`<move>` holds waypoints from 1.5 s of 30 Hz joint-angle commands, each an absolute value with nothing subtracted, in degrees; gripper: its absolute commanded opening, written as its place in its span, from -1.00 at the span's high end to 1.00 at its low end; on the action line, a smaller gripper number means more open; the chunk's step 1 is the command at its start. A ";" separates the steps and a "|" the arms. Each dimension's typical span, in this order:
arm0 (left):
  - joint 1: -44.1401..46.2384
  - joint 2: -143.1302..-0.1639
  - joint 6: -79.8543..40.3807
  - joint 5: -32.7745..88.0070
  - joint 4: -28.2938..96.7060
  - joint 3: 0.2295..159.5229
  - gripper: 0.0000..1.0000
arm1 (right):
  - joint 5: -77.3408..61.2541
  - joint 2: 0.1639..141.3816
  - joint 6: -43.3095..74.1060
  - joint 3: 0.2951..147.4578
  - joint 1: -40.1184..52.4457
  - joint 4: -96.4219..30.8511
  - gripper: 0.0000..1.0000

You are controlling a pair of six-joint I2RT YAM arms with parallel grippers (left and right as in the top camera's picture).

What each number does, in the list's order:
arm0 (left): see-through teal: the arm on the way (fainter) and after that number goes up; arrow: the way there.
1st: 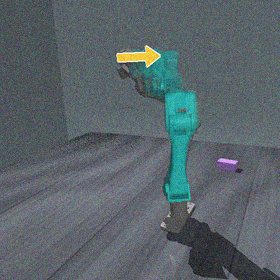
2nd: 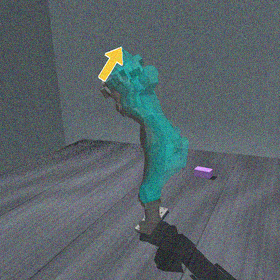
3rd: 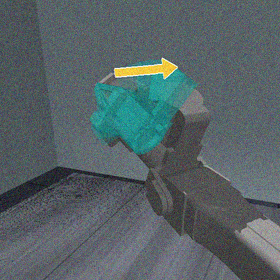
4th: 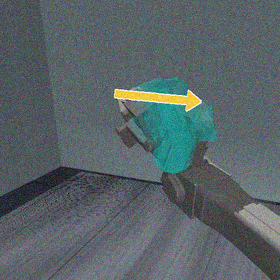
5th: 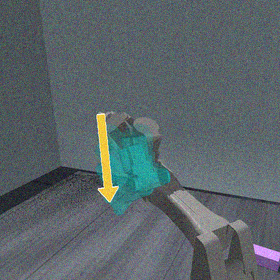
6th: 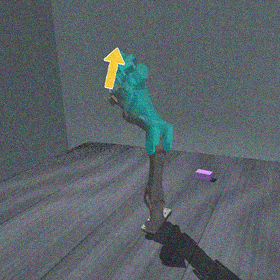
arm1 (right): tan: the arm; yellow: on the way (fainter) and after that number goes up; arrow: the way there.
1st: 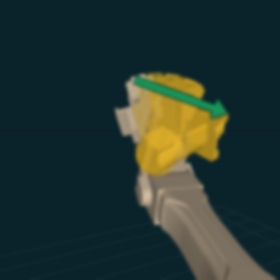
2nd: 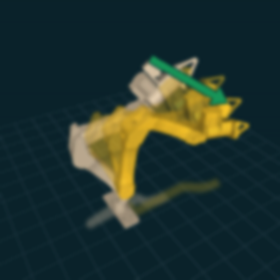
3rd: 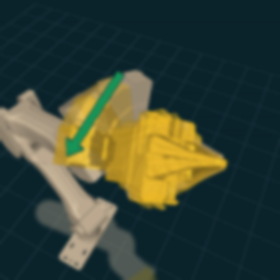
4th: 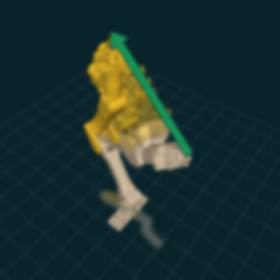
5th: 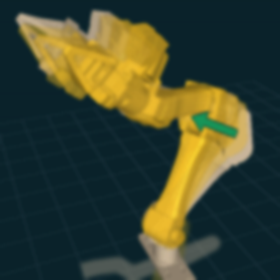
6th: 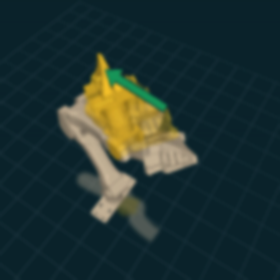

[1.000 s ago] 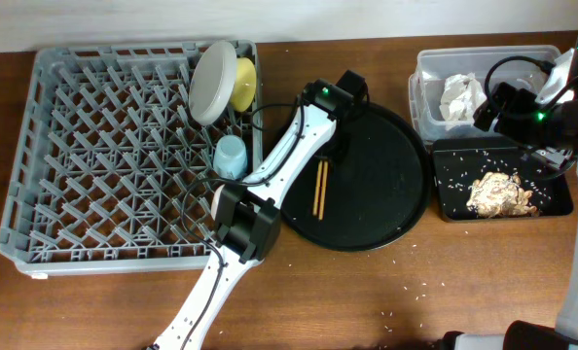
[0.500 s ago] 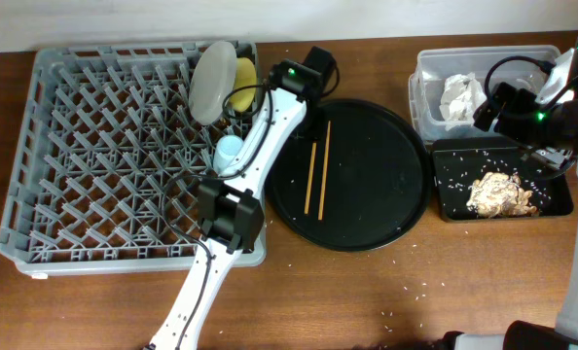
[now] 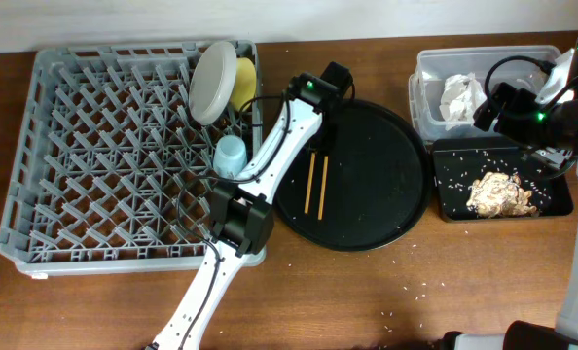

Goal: Sort waste into correct bins and load items into the dishwasher rack

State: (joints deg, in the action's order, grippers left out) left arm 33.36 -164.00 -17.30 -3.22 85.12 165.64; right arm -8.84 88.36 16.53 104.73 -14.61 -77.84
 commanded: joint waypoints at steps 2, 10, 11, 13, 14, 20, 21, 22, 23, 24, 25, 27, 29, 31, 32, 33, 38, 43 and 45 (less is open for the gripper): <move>33.71 -165.34 -16.60 -3.25 85.14 165.88 0.53 | -8.34 88.51 16.95 105.01 -15.03 -77.82 -0.97; 33.50 -165.10 -16.58 -1.58 88.84 173.16 0.99 | -8.34 88.51 16.95 105.01 -15.03 -77.84 -0.97; 33.36 -165.01 -16.58 -1.63 91.18 177.60 0.99 | -8.34 88.51 16.95 105.01 -15.03 -77.82 -0.97; 33.12 -161.18 -15.62 -1.72 93.91 179.87 0.99 | -8.34 88.51 16.95 105.01 -15.03 -77.82 -0.97; 33.08 -158.89 -14.74 -1.76 95.18 179.87 0.99 | -8.32 88.51 16.95 105.01 -15.03 -77.82 -0.97; 32.34 -141.08 -7.14 -2.96 96.75 176.61 0.99 | -8.34 88.51 16.95 105.01 -15.03 -77.82 -0.97; 31.79 -136.44 -6.74 -4.84 96.73 172.99 0.99 | -8.34 88.51 16.95 105.01 -15.03 -77.84 -0.97; 31.11 -130.93 -6.74 -8.88 96.73 167.74 0.99 | -8.34 88.51 16.95 105.01 -15.03 -77.84 -0.97; 29.80 -125.10 -6.79 -12.16 96.73 161.18 0.99 | -8.34 88.51 16.95 105.01 -15.03 -77.84 -0.97; 28.34 -120.73 -7.49 -13.39 96.73 155.79 0.99 | -8.34 88.51 16.95 105.01 -15.03 -77.82 -0.97; 26.44 -116.90 -8.51 -13.34 96.73 150.50 0.99 | -8.34 88.51 16.95 105.01 -15.03 -77.82 -0.97; 22.06 -112.05 -12.12 -13.10 96.71 140.25 0.99 | -8.34 88.51 16.95 105.01 -15.03 -77.82 -0.97; 18.79 -111.61 -12.60 -12.86 96.01 130.52 0.99 | -8.34 88.51 16.95 105.01 -15.03 -77.82 -0.97; 17.04 -111.63 -12.12 -11.57 89.43 118.96 0.99 | -8.32 88.51 16.95 105.01 -15.03 -77.84 -0.97; 16.43 -111.63 -11.14 -11.62 85.06 113.23 0.99 | -8.32 88.51 16.95 105.01 -15.03 -77.82 -0.97; 15.84 -111.63 -10.11 -11.64 81.14 108.68 0.99 | -8.34 88.51 16.95 105.01 -15.03 -77.82 -0.97; 12.56 -111.63 -7.25 -11.60 72.49 100.51 0.99 | -8.34 88.51 16.95 105.01 -15.03 -77.82 -0.97; 12.62 -111.63 -5.67 -10.79 69.63 100.42 0.53 | -8.34 88.51 16.95 105.01 -15.03 -77.84 -0.97; 12.58 -111.63 -5.69 -10.79 69.63 100.42 0.43 | -8.34 88.51 16.95 105.01 -15.03 -77.82 -0.97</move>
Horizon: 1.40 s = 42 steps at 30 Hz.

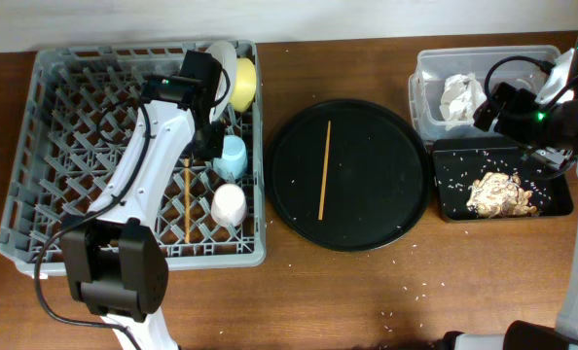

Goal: Sort waste into correct bins and load items into the dishwasher rack

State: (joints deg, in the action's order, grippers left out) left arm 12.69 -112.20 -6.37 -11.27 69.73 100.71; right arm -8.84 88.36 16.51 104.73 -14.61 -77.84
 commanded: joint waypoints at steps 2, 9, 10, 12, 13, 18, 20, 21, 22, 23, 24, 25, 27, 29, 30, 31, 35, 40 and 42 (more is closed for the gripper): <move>12.58 -111.63 -5.72 -10.74 69.43 100.42 0.35 | -8.32 88.51 16.95 105.01 -15.03 -77.84 -0.97; 21.63 -111.61 -9.85 6.68 64.42 110.26 0.32 | -8.34 88.51 16.95 105.01 -15.03 -77.82 -0.97; 25.08 -112.03 -10.96 6.44 62.26 110.15 0.32 | -8.34 88.51 16.95 105.01 -15.03 -77.82 -0.97; 29.76 -113.69 -11.33 6.20 59.64 110.13 0.31 | -8.34 88.51 16.95 105.01 -15.03 -77.82 -0.97; 31.97 -115.28 -13.23 5.15 58.48 110.04 0.29 | -8.34 88.51 16.95 105.01 -15.03 -77.82 -0.97; 36.97 -125.10 -20.18 1.23 55.22 110.04 0.23 | -8.32 88.51 16.95 105.01 -15.03 -77.82 -0.97; 37.12 -127.74 -21.10 1.28 54.02 110.04 0.24 | -8.32 88.51 16.95 105.01 -15.03 -77.82 -0.97; 37.12 -128.60 -21.23 1.28 53.56 110.04 0.24 | -8.34 88.51 16.95 105.01 -15.03 -77.82 -0.97; 37.12 -129.36 -21.23 1.28 53.30 110.04 0.24 | -8.34 88.51 16.95 105.01 -15.03 -77.84 -0.97; 37.12 -130.26 -21.23 1.26 53.08 110.04 0.24 | -8.34 88.51 16.95 105.01 -15.03 -77.82 -0.97; 37.12 -131.07 -21.23 1.30 52.97 110.02 0.24 | -8.34 88.51 16.95 105.01 -15.03 -77.84 -0.97; 37.19 -131.46 -21.23 1.28 52.90 110.00 0.25 | -8.34 88.51 16.95 105.01 -15.03 -77.82 -0.97; 37.67 -132.53 -21.21 1.23 52.12 109.97 0.25 | -8.32 88.51 16.95 105.01 -15.03 -77.82 -0.97; 38.48 -134.13 -21.23 1.13 51.44 109.97 0.26 | -8.32 88.51 16.95 105.01 -15.03 -77.84 -0.97; 38.79 -134.80 -21.23 0.69 51.37 109.97 0.27 | -8.34 88.51 16.95 105.01 -15.03 -77.82 -0.97; 38.94 -135.04 -21.23 0.05 51.37 109.95 0.27 | -8.32 88.51 16.95 105.01 -15.03 -77.82 -0.97; 39.00 -135.20 -21.23 -1.32 50.83 109.86 0.47 | -8.34 88.51 16.95 105.01 -15.03 -77.84 -0.97; 39.00 -137.38 -21.67 -1.28 50.54 109.86 0.49 | -8.34 88.51 16.95 105.01 -15.03 -77.84 -0.97; 39.00 -137.53 -21.67 -1.28 50.39 109.86 0.49 | -8.34 88.51 16.95 105.01 -15.03 -77.82 -0.97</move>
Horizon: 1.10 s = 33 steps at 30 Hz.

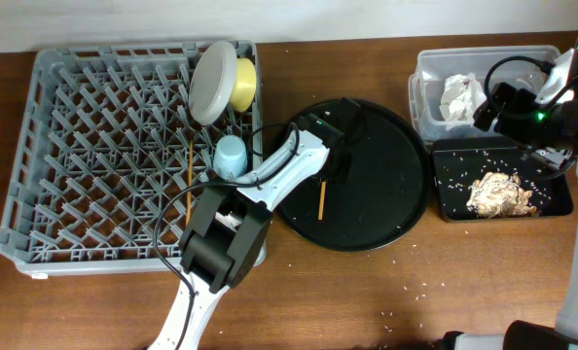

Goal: Sort waste into correct bins and load items into the dishwasher rack

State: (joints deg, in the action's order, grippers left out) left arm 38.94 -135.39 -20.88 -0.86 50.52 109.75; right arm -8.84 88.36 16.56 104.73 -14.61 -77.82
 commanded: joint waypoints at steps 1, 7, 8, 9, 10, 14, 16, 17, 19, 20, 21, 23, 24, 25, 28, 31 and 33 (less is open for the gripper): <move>39.00 -137.53 -21.67 -1.19 50.39 109.86 0.57 | -8.34 88.51 16.95 105.01 -15.03 -77.82 -0.97; 38.83 -137.49 -20.67 -1.32 57.71 117.08 0.99 | -8.34 88.51 16.95 105.01 -15.03 -77.82 -0.97; 38.37 -137.45 -17.74 -1.41 62.48 122.37 0.99 | -8.32 88.51 16.95 105.01 -15.03 -77.82 -0.97; 38.06 -137.45 -16.32 -1.80 66.11 126.19 0.99 | -8.32 88.51 16.95 105.01 -15.03 -77.82 -0.97; 37.32 -137.45 -16.19 -4.43 73.23 133.60 0.99 | -8.34 88.51 16.95 105.01 -15.03 -77.82 -0.97; 35.64 -137.45 -16.19 -10.04 93.91 156.07 0.99 | -8.34 88.51 16.95 105.01 -15.03 -77.82 -0.97; 34.33 -135.04 -11.51 -9.02 96.75 159.57 0.99 | -8.32 88.51 16.95 105.01 -15.03 -77.82 -0.97; 33.80 -133.01 -10.94 -8.80 96.73 159.39 0.99 | -8.34 88.51 16.95 105.01 -15.03 -77.82 -0.97; 32.64 -126.28 -10.33 -9.28 96.75 155.13 0.99 | -8.34 88.51 16.95 105.01 -15.03 -77.84 -0.97; 31.11 -120.84 -10.48 -11.09 96.75 148.57 0.99 | -8.34 88.51 16.95 105.01 -15.03 -77.82 -0.97; 28.75 -114.65 -14.09 -13.85 96.75 139.72 0.99 | -8.34 88.51 16.95 105.01 -15.03 -77.82 -0.97; 24.16 -106.37 -21.47 -16.36 96.49 125.29 0.99 | -8.34 88.51 16.95 105.01 -15.03 -77.84 -0.97; 22.15 -104.25 -21.89 -16.34 95.02 119.24 0.99 | -8.34 88.51 16.95 105.01 -15.03 -77.84 -0.97; 20.95 -103.44 -21.87 -16.29 93.19 115.13 0.99 | -8.34 88.51 16.95 105.01 -15.03 -77.84 -0.96; 17.82 -103.26 -21.80 -16.34 78.48 97.76 0.99 | -8.34 88.51 16.95 105.01 -15.03 -77.84 -0.97; 12.95 -103.28 -21.80 -16.34 62.35 82.54 0.99 | -8.34 88.51 16.95 105.01 -15.03 -77.84 -0.97; 10.48 -103.28 -19.40 -16.29 57.93 79.15 0.99 | -8.34 88.51 16.95 105.01 -15.03 -77.82 -0.97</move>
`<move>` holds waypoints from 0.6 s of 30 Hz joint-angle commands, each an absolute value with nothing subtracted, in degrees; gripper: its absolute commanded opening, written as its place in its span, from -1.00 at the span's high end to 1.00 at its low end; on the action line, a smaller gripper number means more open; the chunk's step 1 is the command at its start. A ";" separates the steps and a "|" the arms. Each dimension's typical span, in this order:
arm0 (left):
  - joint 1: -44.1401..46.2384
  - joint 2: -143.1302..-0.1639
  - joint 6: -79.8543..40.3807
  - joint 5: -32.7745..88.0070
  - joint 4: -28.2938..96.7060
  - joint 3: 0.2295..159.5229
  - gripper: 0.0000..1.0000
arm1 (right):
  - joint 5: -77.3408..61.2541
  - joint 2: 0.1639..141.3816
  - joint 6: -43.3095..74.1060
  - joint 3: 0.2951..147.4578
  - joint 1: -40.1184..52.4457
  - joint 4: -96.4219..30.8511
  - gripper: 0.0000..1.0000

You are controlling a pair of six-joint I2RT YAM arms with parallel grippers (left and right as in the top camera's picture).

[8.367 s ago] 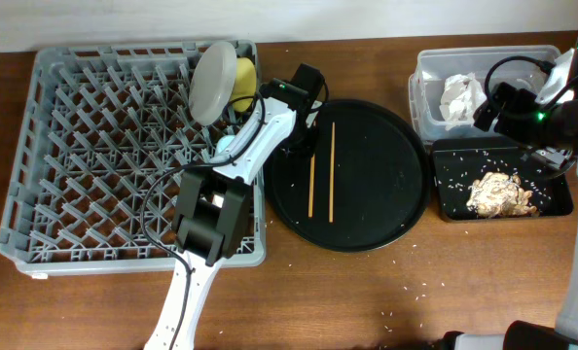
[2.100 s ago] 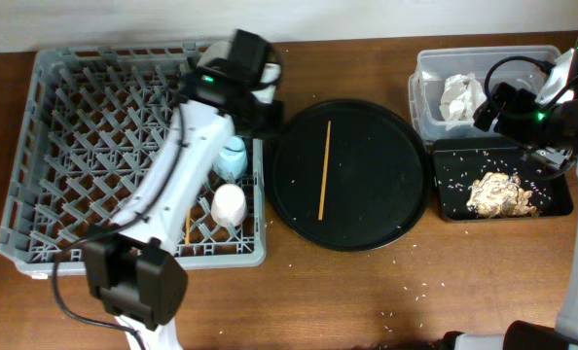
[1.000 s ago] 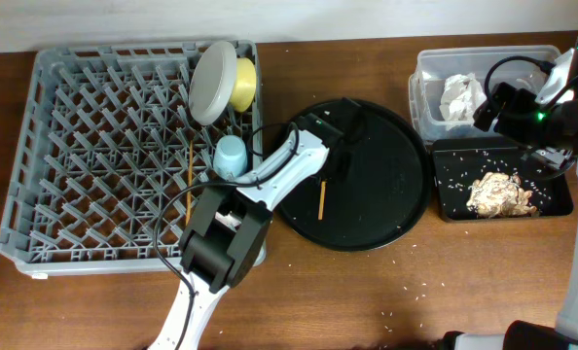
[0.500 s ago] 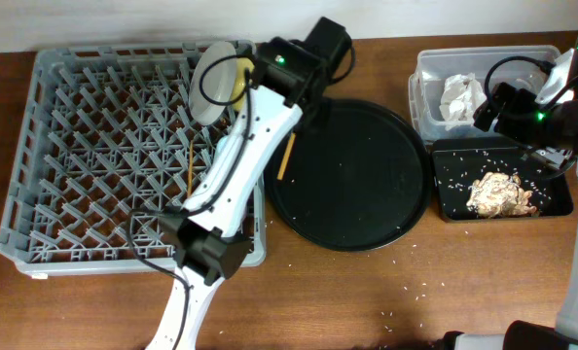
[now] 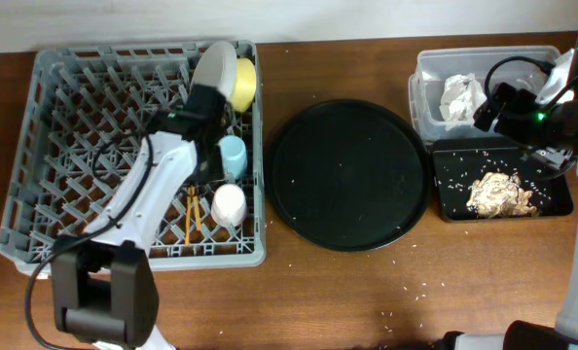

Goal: Sort waste into correct bins and load items into the dishwasher rack

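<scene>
The grey dishwasher rack point(image 5: 75, 146) fills the left of the overhead view. Two yellow chopsticks point(image 5: 190, 216) lie in it near its front right, beside a white cup point(image 5: 229, 202) and a blue cup point(image 5: 233, 156). A grey plate point(image 5: 214, 66) and a yellow bowl point(image 5: 243, 84) stand at the rack's back right. My left gripper point(image 5: 204, 160) reaches down into the rack just behind the chopsticks; its jaws are hidden under the wrist. My right gripper point(image 5: 550, 154) hangs over the bins at the right, and its jaws are too dark to read.
The round black tray point(image 5: 350, 175) in the middle carries only scattered rice grains. At the right stand a clear bin point(image 5: 425, 92) with crumpled tissue point(image 5: 461, 94) and a black tray point(image 5: 445, 199) with food scraps point(image 5: 501, 192). Grains dot the table.
The last chopstick is gone from the black tray and two now lie in the rack. My left arm has moved from the tray to over the rack. The right arm is unchanged.
Two chopsticks lay on the black tray with my left gripper at them. Then one lay in the rack under my left arm and one stayed on the tray. My gripper was then back at that one. Now both are in the rack.
</scene>
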State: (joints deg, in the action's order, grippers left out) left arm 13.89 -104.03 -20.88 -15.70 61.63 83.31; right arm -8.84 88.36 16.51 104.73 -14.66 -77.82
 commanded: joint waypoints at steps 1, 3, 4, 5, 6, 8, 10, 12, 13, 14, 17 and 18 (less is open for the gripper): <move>9.93 -103.28 -18.50 -16.27 56.45 78.26 0.99 | -8.34 88.51 16.95 105.01 -15.03 -77.82 -0.97; 9.96 -103.28 -18.15 -16.32 55.64 77.87 0.56 | -8.34 88.51 16.95 105.01 -15.03 -77.84 -0.97; 9.96 -103.28 -18.15 -16.29 55.55 77.87 0.03 | -8.34 88.51 16.95 105.01 -15.03 -77.82 -0.97; 9.96 -103.28 -18.15 -16.21 55.27 77.87 -0.27 | -8.34 88.51 16.95 105.01 -15.03 -77.82 -0.97; 9.96 -103.26 -18.15 -15.62 55.07 77.93 -0.37 | -8.34 88.51 16.95 105.01 -15.03 -77.82 -0.97; 9.96 -102.91 -16.56 -10.52 55.94 80.07 -0.39 | -8.34 88.51 16.95 105.01 -15.03 -77.82 -0.97; 9.93 -99.44 -16.62 -3.88 59.61 87.59 -0.42 | -8.34 88.51 16.95 105.01 -15.03 -77.82 -0.97; 10.07 -94.87 -16.62 0.56 60.84 95.20 -0.43 | -8.34 88.51 16.95 105.01 -15.03 -77.84 -0.97; 10.07 -91.61 -16.62 2.98 60.95 99.20 -0.48 | -8.32 88.51 16.95 105.01 -15.03 -77.82 -0.97; 10.07 -88.16 -16.62 3.46 60.97 101.30 -0.56 | -8.34 88.51 16.95 105.01 -15.03 -77.82 -0.97; 10.04 -80.88 -16.62 2.79 60.99 101.41 -0.99 | -8.32 88.51 16.95 105.01 -15.03 -77.82 -0.97; 10.04 -78.65 -16.64 2.79 60.99 101.41 -0.99 | -8.34 88.51 16.95 105.01 -15.03 -77.82 -0.97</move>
